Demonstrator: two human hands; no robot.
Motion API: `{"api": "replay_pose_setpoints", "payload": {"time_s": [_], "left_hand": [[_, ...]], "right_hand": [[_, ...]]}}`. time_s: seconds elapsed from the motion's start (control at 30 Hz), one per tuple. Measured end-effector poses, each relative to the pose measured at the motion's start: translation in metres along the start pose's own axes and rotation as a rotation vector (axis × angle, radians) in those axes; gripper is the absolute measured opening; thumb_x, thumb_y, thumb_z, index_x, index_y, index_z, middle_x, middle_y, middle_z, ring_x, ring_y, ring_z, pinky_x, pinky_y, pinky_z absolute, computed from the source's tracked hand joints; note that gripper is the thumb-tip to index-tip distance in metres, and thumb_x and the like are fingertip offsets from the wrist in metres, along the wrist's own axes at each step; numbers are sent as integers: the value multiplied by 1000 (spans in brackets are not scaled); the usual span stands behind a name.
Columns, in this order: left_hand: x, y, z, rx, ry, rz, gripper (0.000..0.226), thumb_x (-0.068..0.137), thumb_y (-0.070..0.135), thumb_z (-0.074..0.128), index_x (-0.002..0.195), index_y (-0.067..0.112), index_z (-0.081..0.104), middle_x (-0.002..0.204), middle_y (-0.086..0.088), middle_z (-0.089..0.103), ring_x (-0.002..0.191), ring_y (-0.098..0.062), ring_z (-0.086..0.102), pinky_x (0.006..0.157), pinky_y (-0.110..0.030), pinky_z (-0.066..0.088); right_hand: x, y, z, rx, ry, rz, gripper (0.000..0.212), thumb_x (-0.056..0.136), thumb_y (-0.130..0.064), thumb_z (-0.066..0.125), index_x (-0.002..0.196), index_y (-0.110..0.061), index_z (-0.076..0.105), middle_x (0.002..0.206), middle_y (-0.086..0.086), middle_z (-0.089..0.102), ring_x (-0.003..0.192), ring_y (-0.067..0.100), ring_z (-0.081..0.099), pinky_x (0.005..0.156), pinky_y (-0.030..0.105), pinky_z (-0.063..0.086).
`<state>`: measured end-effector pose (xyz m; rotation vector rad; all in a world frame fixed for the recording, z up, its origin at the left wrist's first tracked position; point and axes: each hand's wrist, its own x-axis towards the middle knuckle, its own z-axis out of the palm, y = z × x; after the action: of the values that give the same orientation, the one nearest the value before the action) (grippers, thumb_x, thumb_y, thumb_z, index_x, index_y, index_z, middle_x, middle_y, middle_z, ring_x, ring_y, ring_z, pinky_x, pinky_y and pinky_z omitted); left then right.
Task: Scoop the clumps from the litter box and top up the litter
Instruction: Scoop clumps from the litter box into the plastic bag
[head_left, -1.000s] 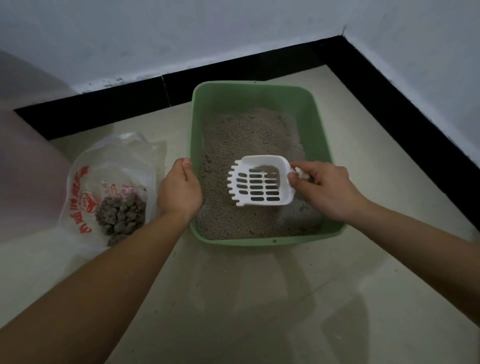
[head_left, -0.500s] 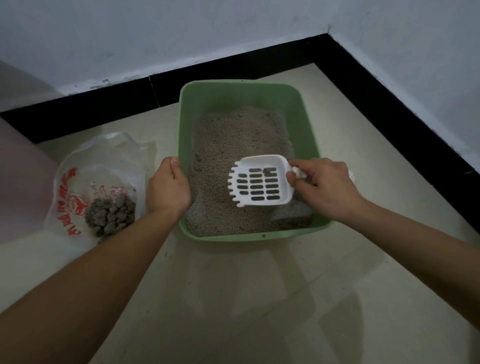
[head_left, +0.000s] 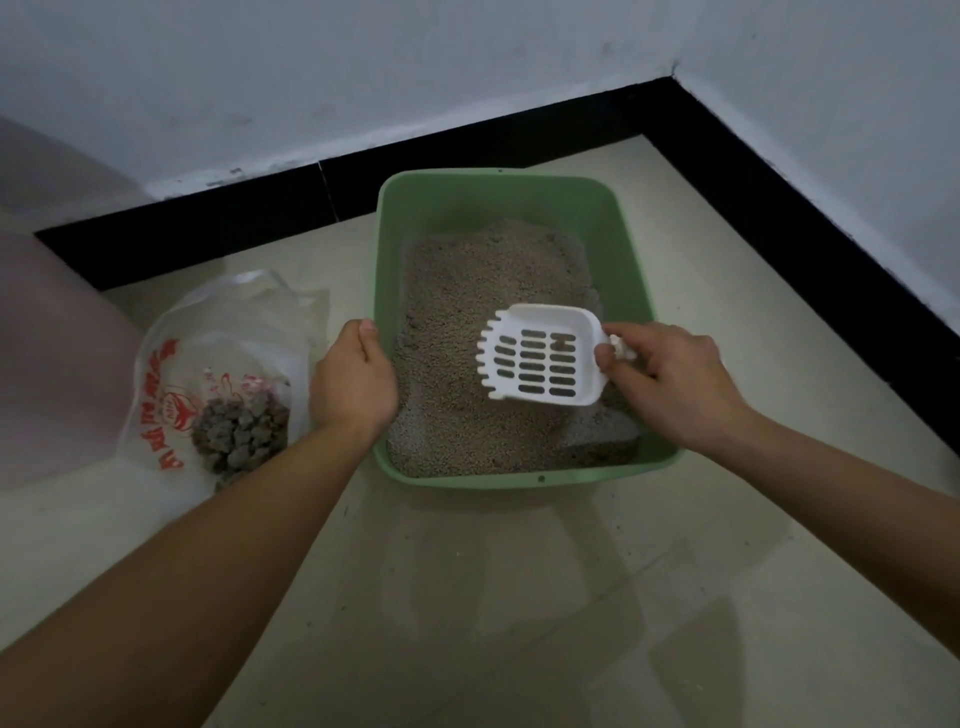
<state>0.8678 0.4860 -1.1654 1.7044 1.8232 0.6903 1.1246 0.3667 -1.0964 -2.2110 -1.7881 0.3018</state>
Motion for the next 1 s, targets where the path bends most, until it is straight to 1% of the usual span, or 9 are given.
{"api": "replay_pose_setpoints", "payload": {"time_s": [0.17,0.33,0.4,0.5,0.57,0.63,0.8,0.9,1.0], "left_hand": [[-2,2,-13,52,-32,82,41,105,35,23,97,12,56,83,-9,57,84,-32,56,68,-34,38],[-4,-51,-66,216,243,63,33,99,34,41,119,14,57,119,-19,53,111,-37,49,90,-43,38],[-9,-81,-90,339,302,-8,39,89,29,55,124,14,52,128,-21,47,120,-39,41,99,-49,33],[-15,-109,-115,370,340,-214,55,80,27,66,127,7,46,131,-26,42,120,-41,37,95,-51,30],[-17,-120,-129,316,272,-393,67,80,32,70,134,7,40,135,-25,40,123,-41,37,97,-50,32],[-17,-131,-139,179,192,-510,65,82,29,70,134,7,39,132,-23,47,121,-41,45,95,-47,40],[-19,-130,-147,-5,170,-464,47,87,21,65,128,5,47,123,-21,60,111,-39,58,90,-39,46],[-16,-126,-144,-8,153,-437,43,87,19,61,125,7,47,121,-20,60,108,-39,59,90,-41,49],[-16,-125,-141,11,144,-420,39,86,15,60,123,8,48,119,-18,61,106,-39,59,87,-41,48]], "right_hand": [[7,-15,-12,3,1,70,26,101,-39,46,115,-32,67,79,-5,65,72,16,56,83,45,49],[28,-58,-22,-38,11,45,28,101,-42,46,115,-31,67,75,-7,65,68,14,59,93,49,48],[42,-86,-22,-86,30,-22,30,100,-40,45,116,-26,66,79,-4,63,70,18,59,90,47,50],[62,-142,-16,-140,8,-137,30,99,-39,44,111,-25,67,88,-1,66,73,18,59,80,38,51],[71,-187,-8,-256,-46,-216,28,100,-37,42,107,-25,65,93,1,66,81,21,59,84,38,45],[74,-230,1,-468,-32,-355,23,99,-31,44,107,-21,62,99,4,64,89,24,60,90,41,40],[62,-286,30,-975,55,-858,17,93,-9,45,97,-8,62,77,8,47,70,23,43,71,37,32],[63,-285,38,-1050,96,-907,15,89,-8,48,93,-9,63,75,6,52,68,21,46,69,35,34],[67,-274,36,-987,140,-867,12,89,-10,51,93,-9,62,71,6,45,65,21,41,68,35,36]]}}
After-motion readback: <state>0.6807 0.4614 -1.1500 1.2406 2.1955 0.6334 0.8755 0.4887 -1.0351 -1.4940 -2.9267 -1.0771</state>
